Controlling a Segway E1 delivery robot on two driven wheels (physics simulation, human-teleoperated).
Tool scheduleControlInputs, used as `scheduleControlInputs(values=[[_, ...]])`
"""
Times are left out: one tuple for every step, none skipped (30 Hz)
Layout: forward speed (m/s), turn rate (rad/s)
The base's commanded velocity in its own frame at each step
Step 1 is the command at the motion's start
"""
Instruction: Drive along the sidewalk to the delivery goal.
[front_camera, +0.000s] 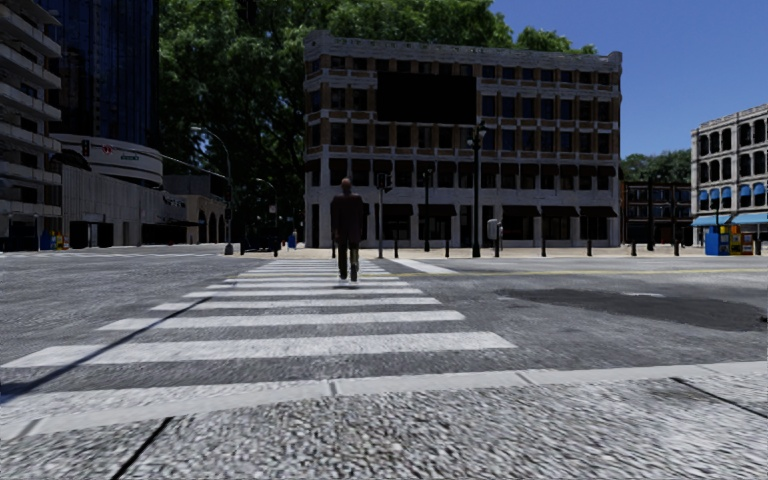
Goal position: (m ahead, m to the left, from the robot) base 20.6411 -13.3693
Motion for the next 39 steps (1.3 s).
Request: scheduleControlInputs(values=[[2.0,0.34],[2.0,0.34],[2.0,0.34],[2.0,0.34],[2.0,0.34],[2.0,0.34],[2.0,0.34],[2.0,0.34],[2.0,0.34],[2.0,0.34],[2.0,0.34],[2.0,0.34],[2.0,0.34],[2.0,0.34],[2.0,0.34],[2.0,0.34],[2.0,0.34],[2.0,0.34],[2.0,0.34],[2.0,0.34],[2.0,0.34],[2.0,0.34],[2.0,0.34],[2.0,0.34],[2.0,0.34],[2.0,0.0],[2.0,0.0],[2.0,0.0],[2.0,0.0],[2.0,0.0],[2.0,0.0],[2.0,0.0],[2.0,0.0],[2.0,0.0],[2.0,0.0],[2.0,0.0],[2.0,0.0],[2.0,0.0],[2.0,-0.68]])
